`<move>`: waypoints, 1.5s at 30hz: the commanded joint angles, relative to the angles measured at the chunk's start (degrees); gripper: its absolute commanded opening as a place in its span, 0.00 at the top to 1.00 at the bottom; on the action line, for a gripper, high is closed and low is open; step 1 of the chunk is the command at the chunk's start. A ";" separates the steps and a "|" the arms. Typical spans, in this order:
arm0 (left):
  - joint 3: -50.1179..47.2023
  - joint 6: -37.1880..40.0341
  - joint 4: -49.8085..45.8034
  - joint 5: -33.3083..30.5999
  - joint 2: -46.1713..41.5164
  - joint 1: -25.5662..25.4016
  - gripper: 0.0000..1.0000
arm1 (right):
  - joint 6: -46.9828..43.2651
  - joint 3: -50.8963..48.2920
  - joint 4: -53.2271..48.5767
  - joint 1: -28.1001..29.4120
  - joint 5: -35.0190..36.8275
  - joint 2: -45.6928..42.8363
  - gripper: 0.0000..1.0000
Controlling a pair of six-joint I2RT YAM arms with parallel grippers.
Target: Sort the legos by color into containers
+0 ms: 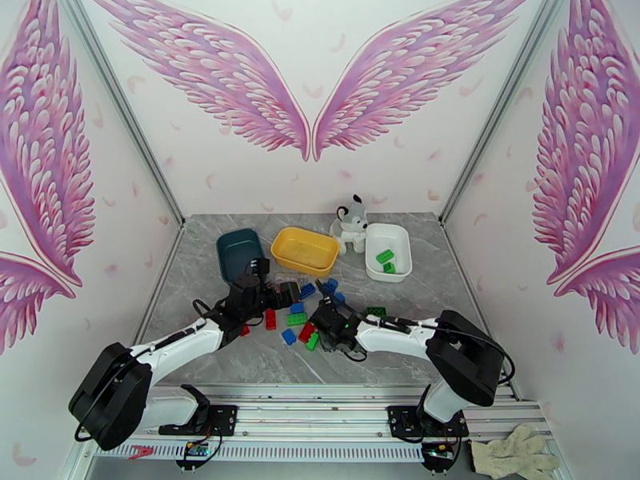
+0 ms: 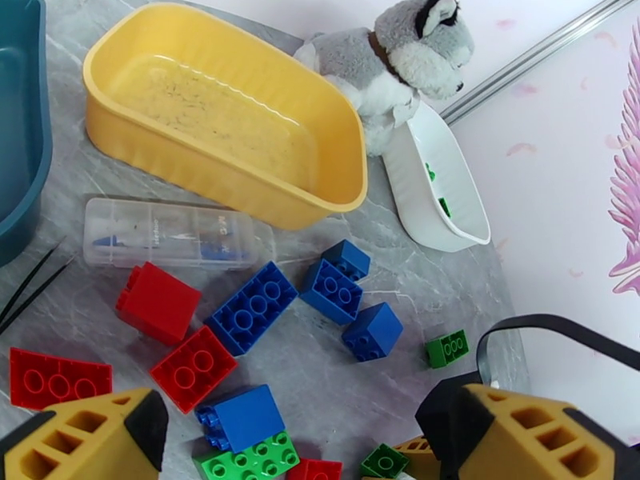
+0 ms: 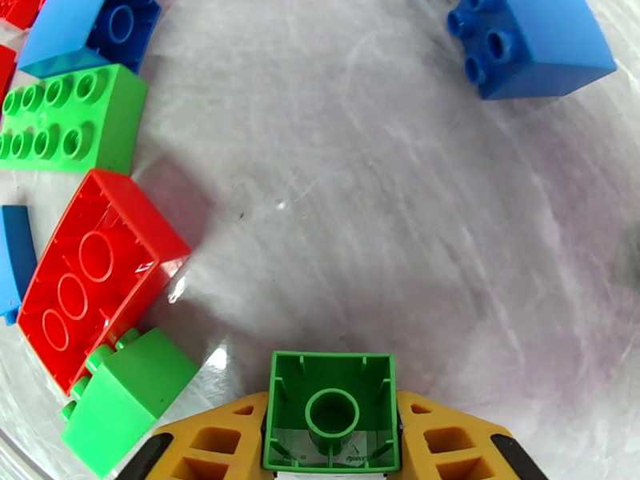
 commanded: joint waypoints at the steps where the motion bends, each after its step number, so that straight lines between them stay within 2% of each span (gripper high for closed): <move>1: -0.92 -1.15 2.06 1.74 1.01 -0.69 0.01 | 1.22 1.02 -0.56 -1.90 2.63 -3.71 0.66; 5: 0.19 -0.25 2.03 1.76 2.09 -2.84 0.01 | 1.74 -0.16 0.15 -7.01 1.69 -8.86 0.66; 10: 3.31 1.57 1.56 2.53 5.99 -6.78 0.01 | 3.58 -2.40 4.93 -18.58 -2.81 -14.81 0.66; 13: 6.51 3.72 0.16 3.04 9.40 -9.88 0.01 | 4.17 -1.57 7.02 -24.77 -3.03 -15.91 0.66; 18: 12.26 7.67 -3.40 2.94 15.51 -15.22 0.01 | 4.48 6.56 6.52 -33.47 -4.69 -11.53 0.66; 23: 17.49 13.24 -9.60 -2.41 18.35 -20.60 0.01 | 2.98 19.69 1.34 -39.22 -5.24 -2.01 0.66; 31: 21.19 19.85 -16.04 -13.80 17.60 -27.11 0.01 | 1.01 40.70 -9.39 -44.26 -5.27 13.11 0.57; 34: 20.93 19.97 -16.27 -15.06 16.86 -27.23 0.01 | -0.22 45.48 -12.39 -44.55 -4.27 16.35 0.49; 36: 20.81 20.06 -16.58 -16.14 16.31 -27.23 0.01 | -0.94 46.87 -13.75 -44.54 -3.96 16.87 0.40; 39: 20.23 20.15 -16.67 -17.92 15.10 -27.14 0.01 | -1.53 43.80 -11.81 -44.45 -5.30 14.48 0.34; 45: 17.81 19.76 -16.14 -21.40 11.14 -25.62 0.01 | 0.48 27.85 -1.14 -42.60 -13.54 2.29 0.35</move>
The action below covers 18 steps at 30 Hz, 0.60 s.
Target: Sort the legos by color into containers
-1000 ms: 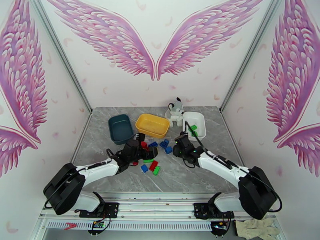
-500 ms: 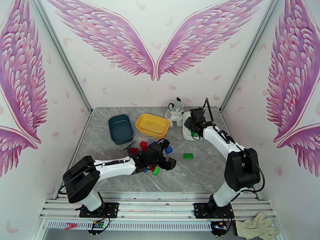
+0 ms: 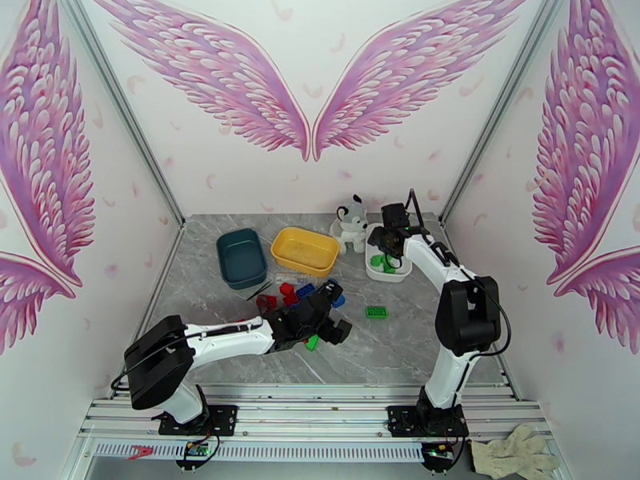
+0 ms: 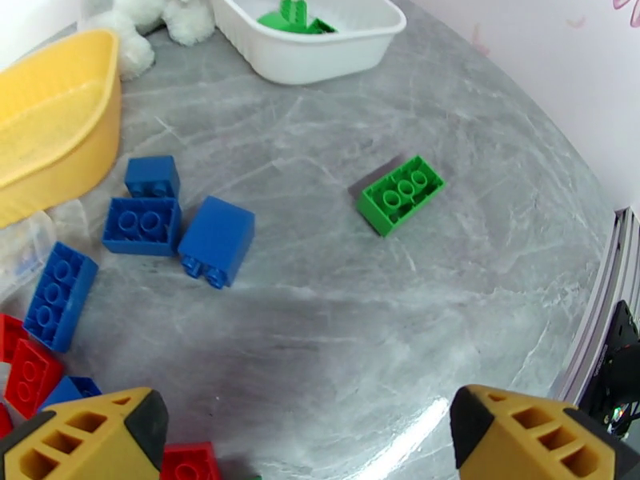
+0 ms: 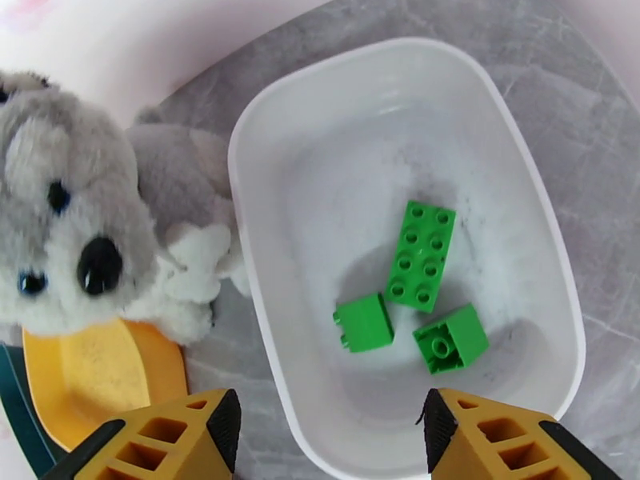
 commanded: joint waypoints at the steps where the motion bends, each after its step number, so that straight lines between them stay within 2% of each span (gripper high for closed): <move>1: -1.99 0.12 -0.19 -3.37 -4.57 1.85 0.01 | 1.16 -8.70 7.00 2.06 -6.13 -8.86 0.35; 6: -6.49 -2.71 1.89 -2.45 -9.92 6.68 0.01 | 2.05 -21.53 12.78 8.14 -6.68 -20.63 0.36; 11: -10.66 -5.52 3.90 -1.01 -14.51 11.73 0.01 | 2.49 -31.31 15.50 17.19 -2.88 -30.94 0.32; 18: -14.49 -9.62 5.82 3.29 -18.09 18.64 0.01 | 4.27 -41.44 15.83 28.37 0.01 -36.96 0.31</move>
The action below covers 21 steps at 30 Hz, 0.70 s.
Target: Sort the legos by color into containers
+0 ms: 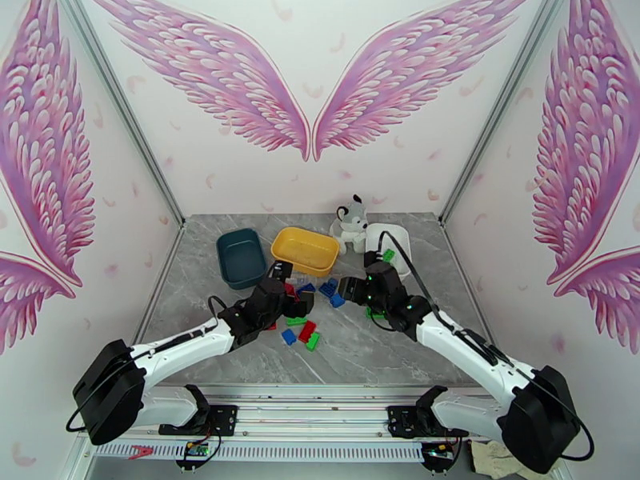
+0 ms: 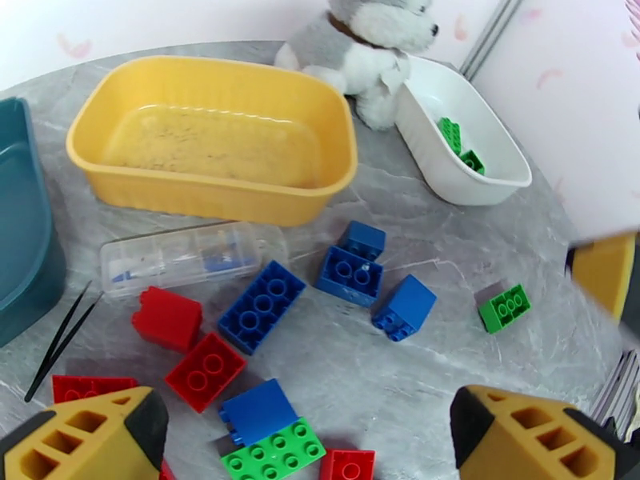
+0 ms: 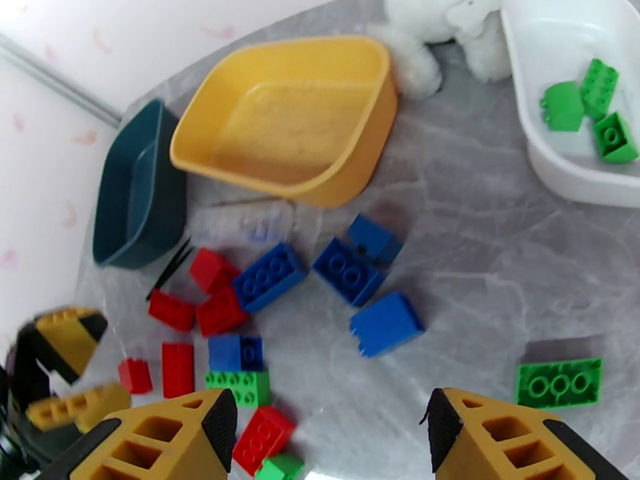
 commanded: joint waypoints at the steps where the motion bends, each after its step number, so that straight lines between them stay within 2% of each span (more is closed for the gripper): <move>1: -2.05 -3.24 2.13 3.38 -2.12 2.98 0.01 | 2.07 -3.96 0.56 4.36 2.82 -1.91 0.31; 10: -4.82 -7.24 4.74 7.97 -2.42 9.23 0.01 | 5.72 -6.66 -0.62 19.58 8.26 1.67 0.26; 21: -7.41 -9.55 6.31 9.42 -3.89 14.53 0.01 | 10.93 -6.35 4.86 31.91 10.34 13.86 0.24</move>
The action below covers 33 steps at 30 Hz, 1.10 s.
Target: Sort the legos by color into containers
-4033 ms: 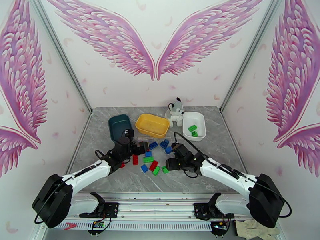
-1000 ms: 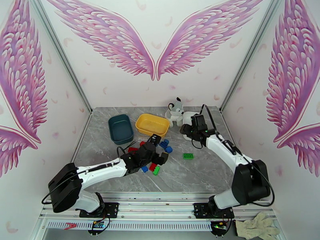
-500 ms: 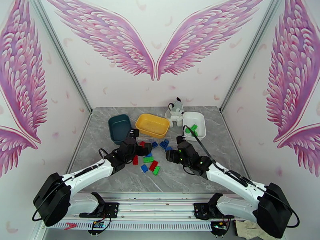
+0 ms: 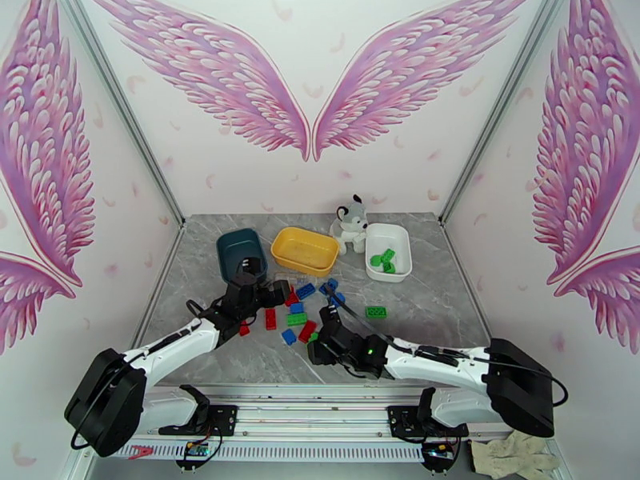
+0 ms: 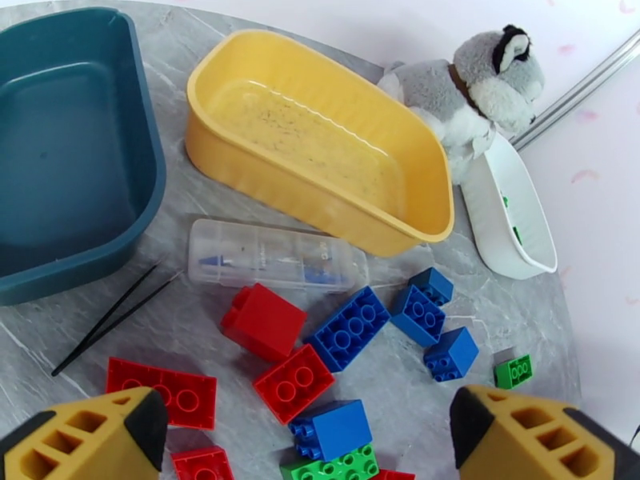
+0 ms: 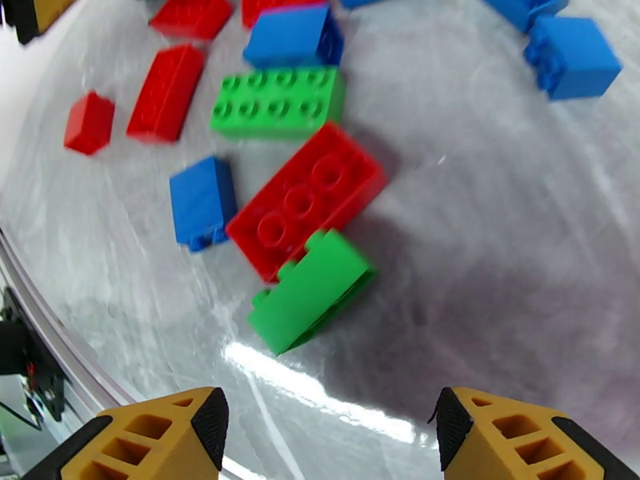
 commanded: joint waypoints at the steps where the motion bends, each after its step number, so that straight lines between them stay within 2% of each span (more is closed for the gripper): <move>1: -1.62 -1.46 1.23 1.07 -2.25 1.72 0.01 | 3.07 -0.33 3.73 2.77 2.22 2.76 0.23; 8: -3.38 -2.36 1.58 1.30 -4.71 4.58 0.01 | 4.44 4.02 3.45 5.76 4.82 11.32 0.23; 24: -3.91 -3.49 3.26 3.33 -3.89 4.84 0.01 | 3.91 14.89 -4.93 5.51 20.43 22.76 0.25; 29: -3.96 -4.02 4.11 4.34 -2.72 4.87 0.01 | 3.81 16.02 -5.92 4.74 21.93 24.20 0.28; 33: -3.85 -4.08 4.48 4.78 -2.13 4.86 0.01 | 3.72 14.53 -4.02 3.39 20.81 23.69 0.36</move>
